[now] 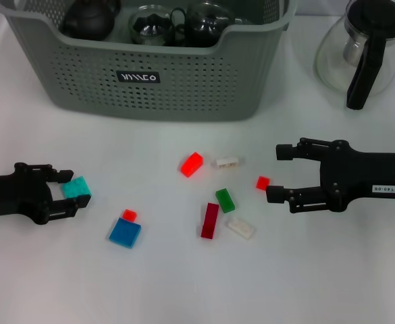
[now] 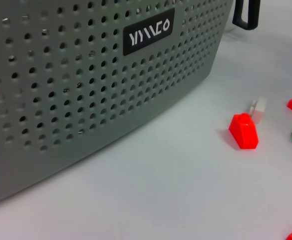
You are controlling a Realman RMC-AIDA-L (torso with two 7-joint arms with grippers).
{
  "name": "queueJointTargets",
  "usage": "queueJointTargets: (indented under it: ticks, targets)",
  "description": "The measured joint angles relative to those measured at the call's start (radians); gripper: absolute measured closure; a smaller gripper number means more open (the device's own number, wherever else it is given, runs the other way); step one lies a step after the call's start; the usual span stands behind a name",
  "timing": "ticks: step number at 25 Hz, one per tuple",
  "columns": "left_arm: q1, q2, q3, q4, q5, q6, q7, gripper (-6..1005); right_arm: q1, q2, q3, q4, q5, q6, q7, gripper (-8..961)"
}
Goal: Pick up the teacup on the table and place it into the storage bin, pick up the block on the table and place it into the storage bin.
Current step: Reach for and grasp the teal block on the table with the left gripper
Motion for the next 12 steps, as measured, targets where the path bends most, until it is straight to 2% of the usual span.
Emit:
queueJointTargets:
  ticks: [12]
  targets:
    - [0.003,-0.002,-0.007,0.000,-0.008,-0.012,0.075,400,0.000,0.002,0.000,0.000,0.000,0.000,-0.005,-2]
